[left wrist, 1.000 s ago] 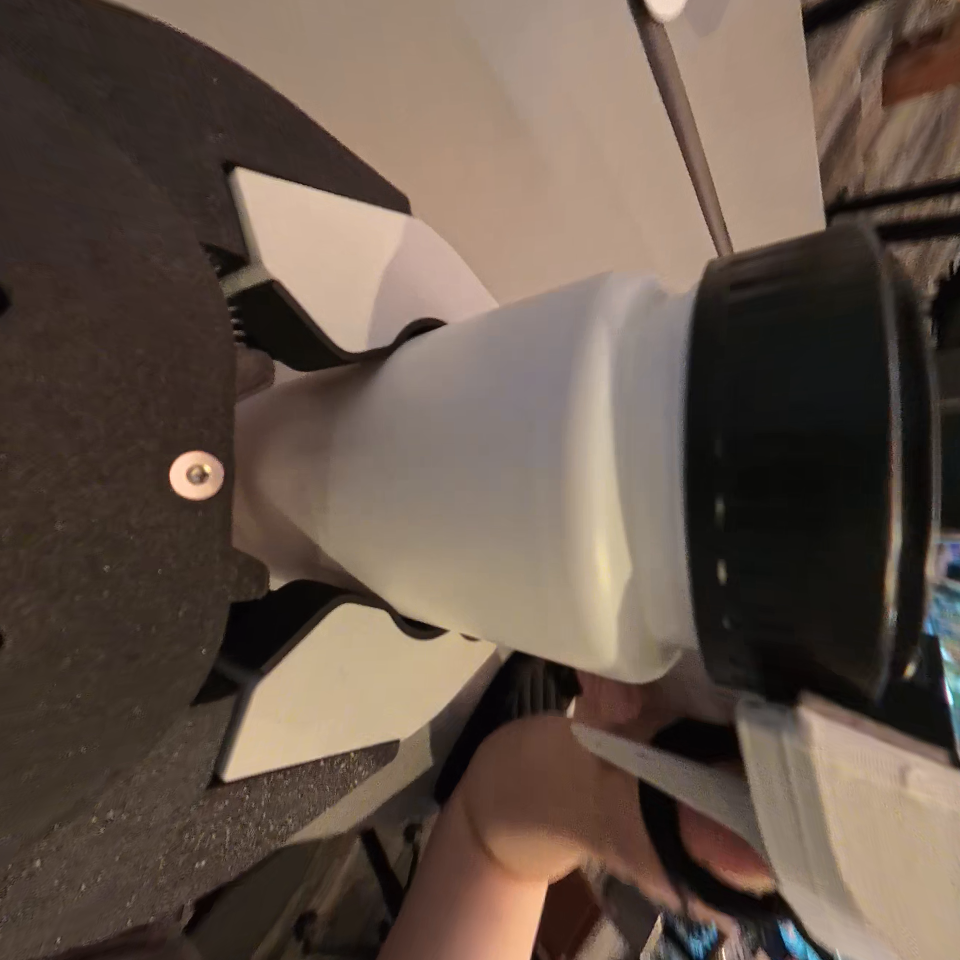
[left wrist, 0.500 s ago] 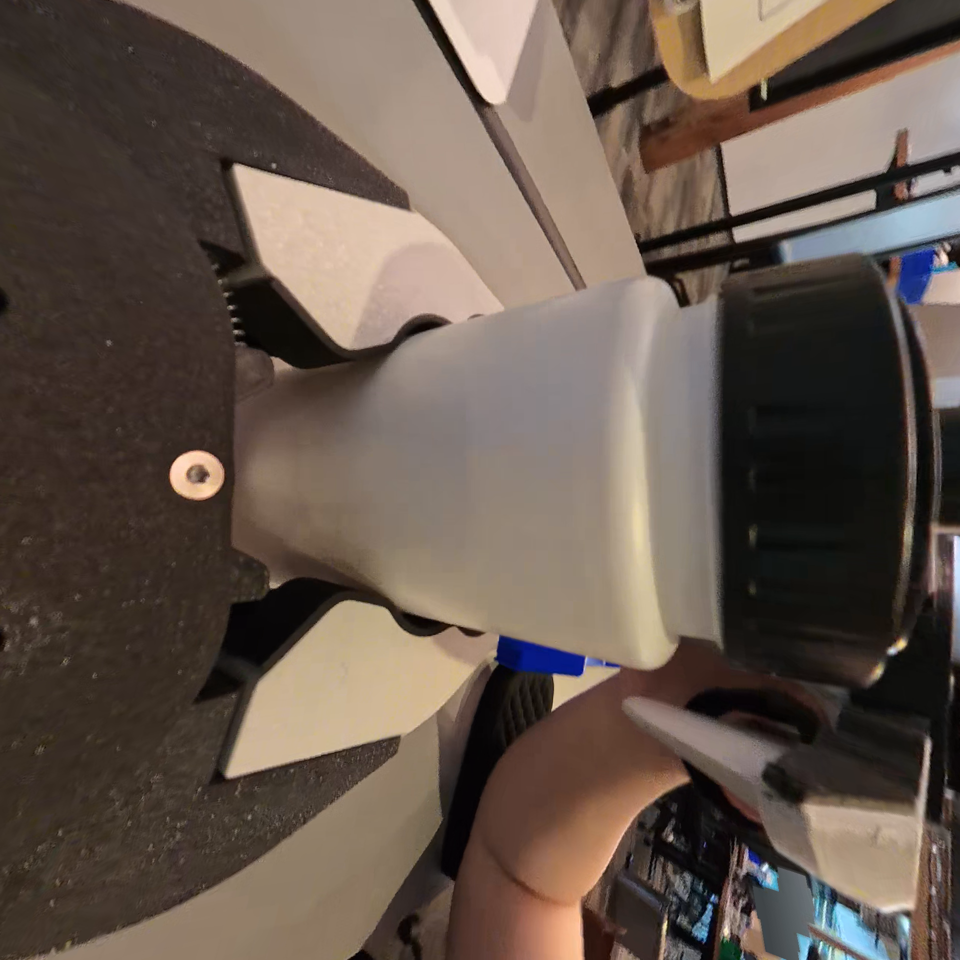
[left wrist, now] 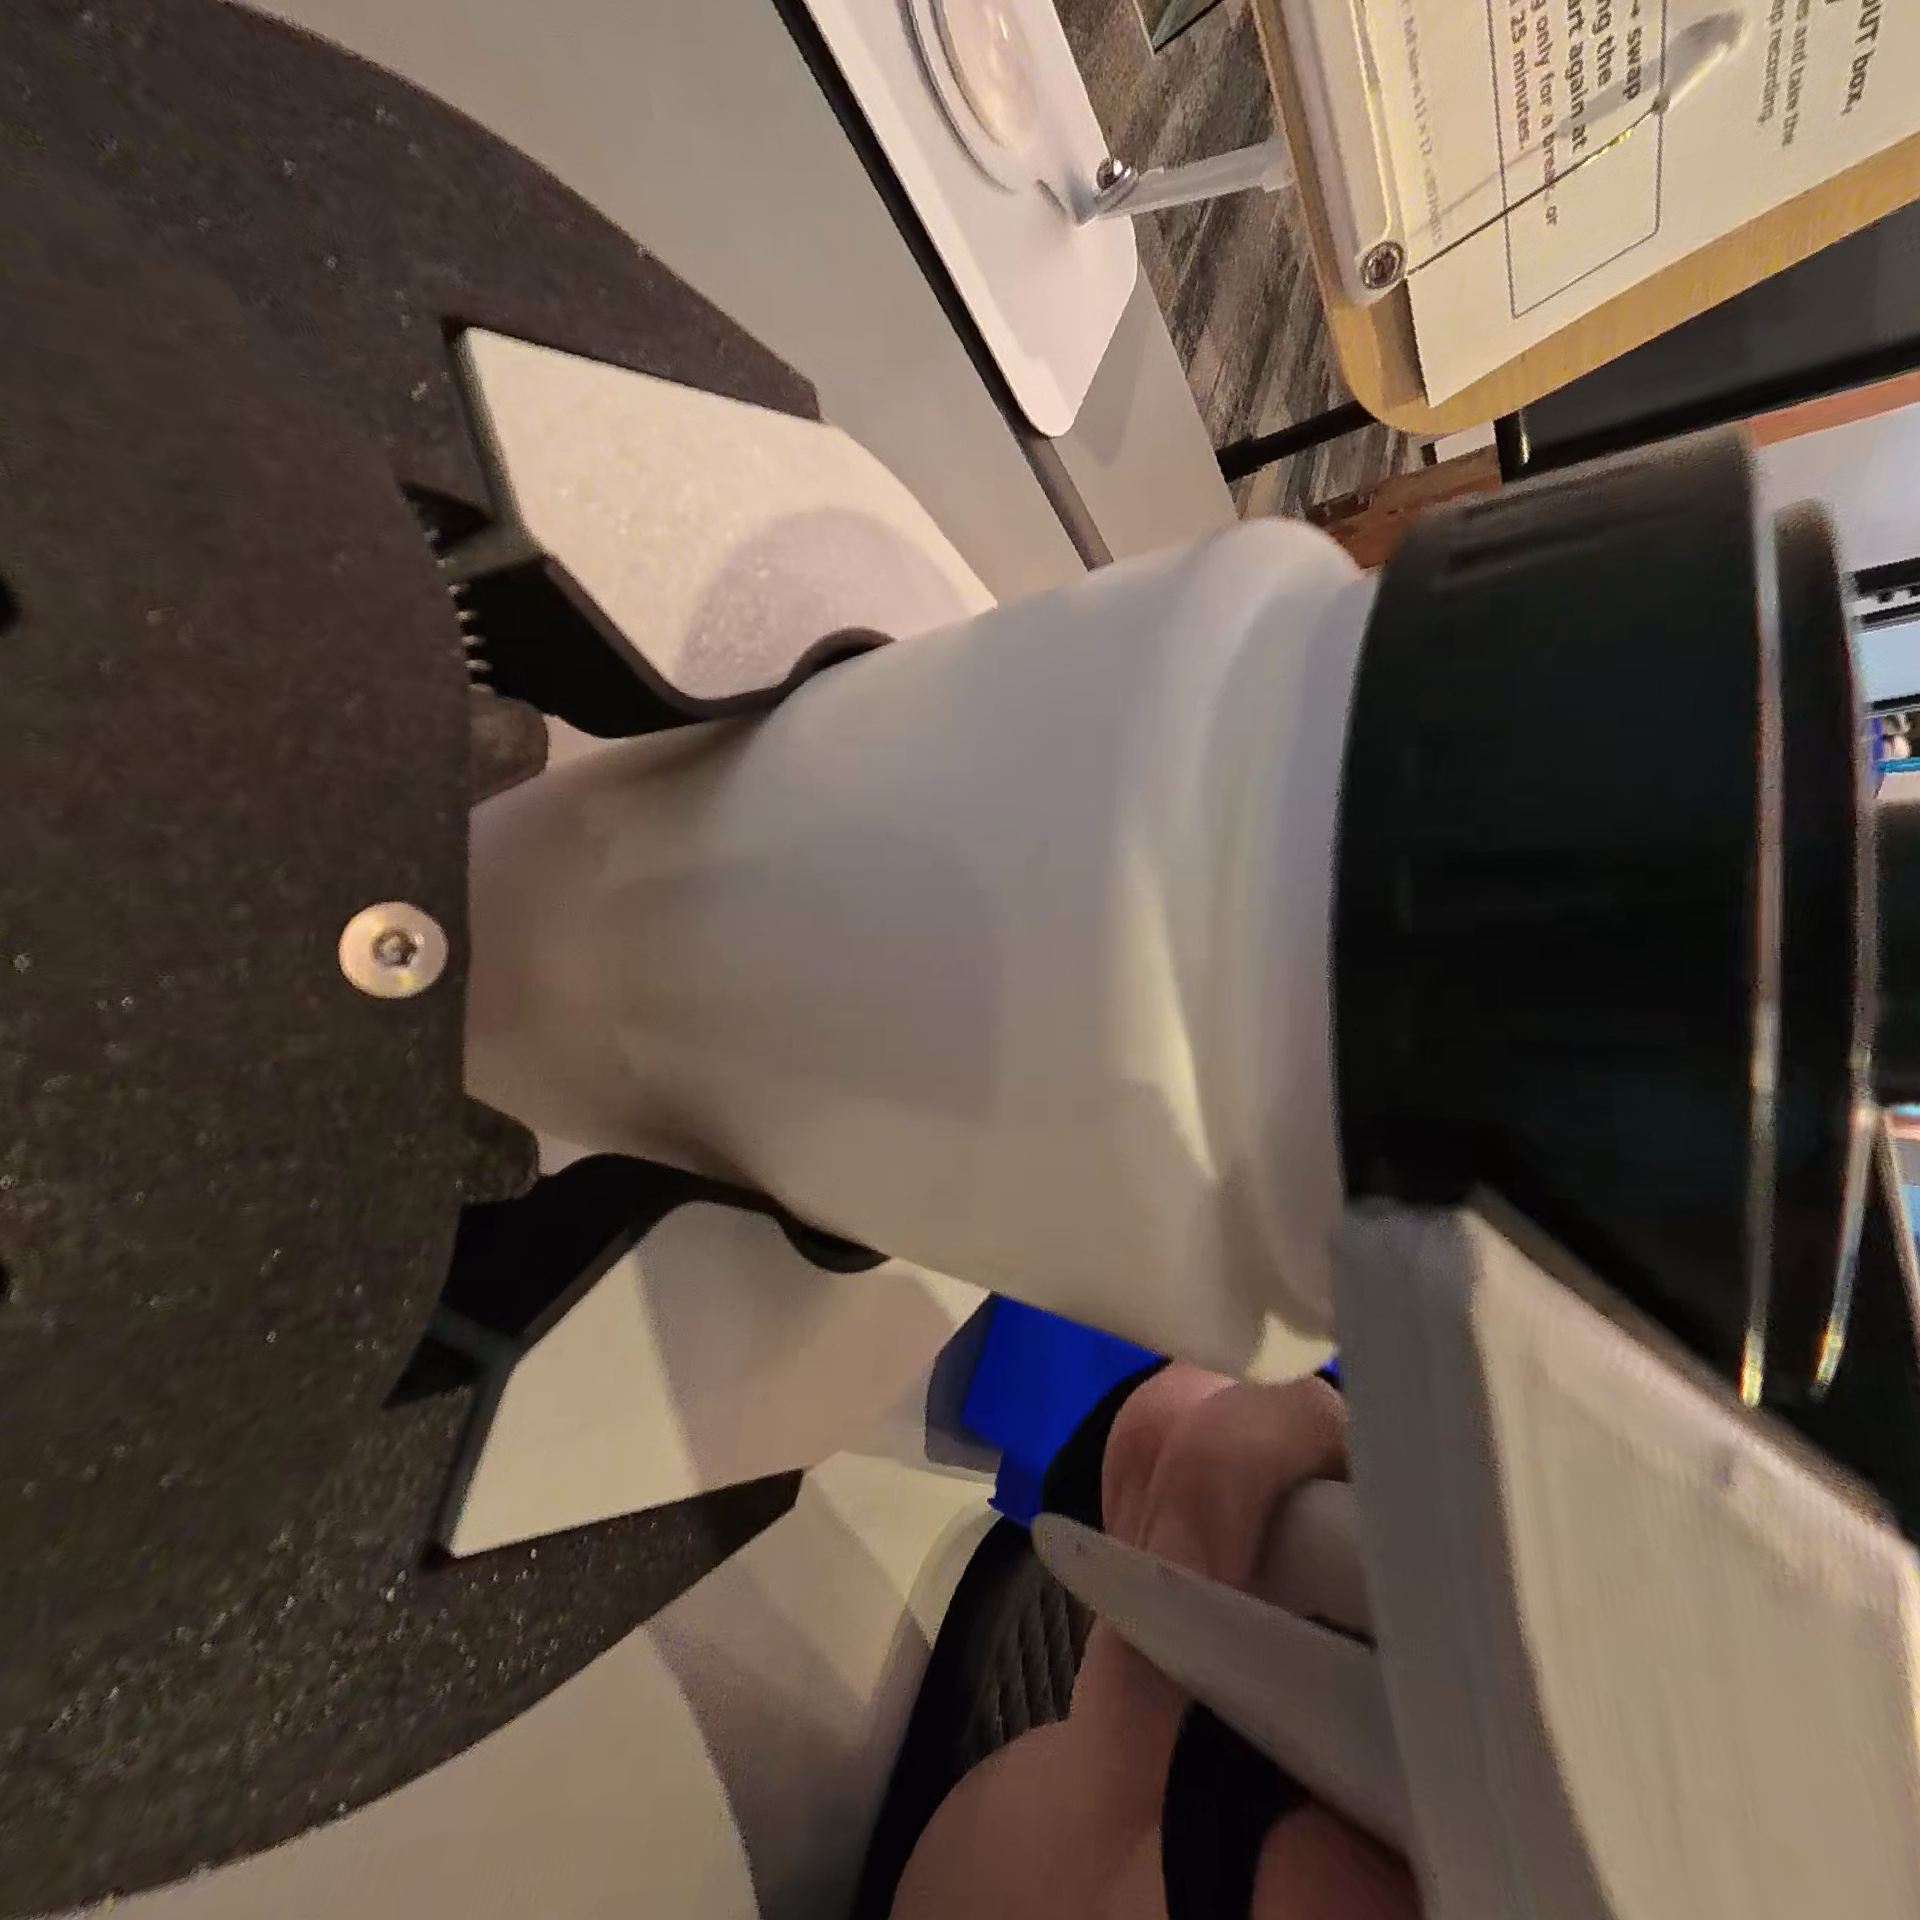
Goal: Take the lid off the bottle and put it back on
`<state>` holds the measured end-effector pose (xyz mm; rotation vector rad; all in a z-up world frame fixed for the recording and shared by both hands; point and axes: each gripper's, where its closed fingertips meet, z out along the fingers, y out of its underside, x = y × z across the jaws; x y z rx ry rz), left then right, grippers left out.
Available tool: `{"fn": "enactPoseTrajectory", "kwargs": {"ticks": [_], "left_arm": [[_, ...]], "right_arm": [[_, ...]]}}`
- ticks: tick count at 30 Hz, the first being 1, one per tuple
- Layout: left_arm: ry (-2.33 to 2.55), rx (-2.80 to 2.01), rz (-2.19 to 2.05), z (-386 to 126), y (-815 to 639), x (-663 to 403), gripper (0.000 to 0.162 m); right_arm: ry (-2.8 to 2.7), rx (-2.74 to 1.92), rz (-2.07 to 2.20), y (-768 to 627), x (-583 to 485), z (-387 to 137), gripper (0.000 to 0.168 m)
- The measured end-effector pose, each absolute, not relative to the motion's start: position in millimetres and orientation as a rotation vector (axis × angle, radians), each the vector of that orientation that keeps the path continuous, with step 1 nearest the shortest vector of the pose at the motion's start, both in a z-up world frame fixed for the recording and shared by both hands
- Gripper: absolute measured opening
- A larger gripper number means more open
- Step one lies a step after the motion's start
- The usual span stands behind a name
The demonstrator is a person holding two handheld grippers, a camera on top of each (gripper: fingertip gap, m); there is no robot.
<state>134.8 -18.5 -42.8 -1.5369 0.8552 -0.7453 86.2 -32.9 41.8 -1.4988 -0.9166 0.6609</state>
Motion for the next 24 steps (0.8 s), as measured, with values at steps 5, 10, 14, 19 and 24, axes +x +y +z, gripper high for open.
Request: {"fn": "enactPoseTrajectory", "kwargs": {"ticks": [5,10,14,19,24], "left_arm": [[0.924,-1.487,-0.834,-42,-24,138,0.102],[1.022,-1.417,-0.950,-41,-43,150,0.102],[0.964,-1.478,-0.909,-41,-35,148,0.102],[0.836,-1.566,-0.712,-44,-17,137,0.102],[0.836,-1.569,-0.713,-45,-17,136,0.102]], "right_arm": [[-1.221,-1.457,0.734,-43,90,36,0.080],[-1.244,-1.376,0.977,-52,93,45,0.072],[-1.138,-1.451,0.945,-43,92,45,0.072],[-0.865,-1.544,0.722,-33,89,45,0.073],[-0.892,-1.500,0.719,-33,88,47,0.072]]}}
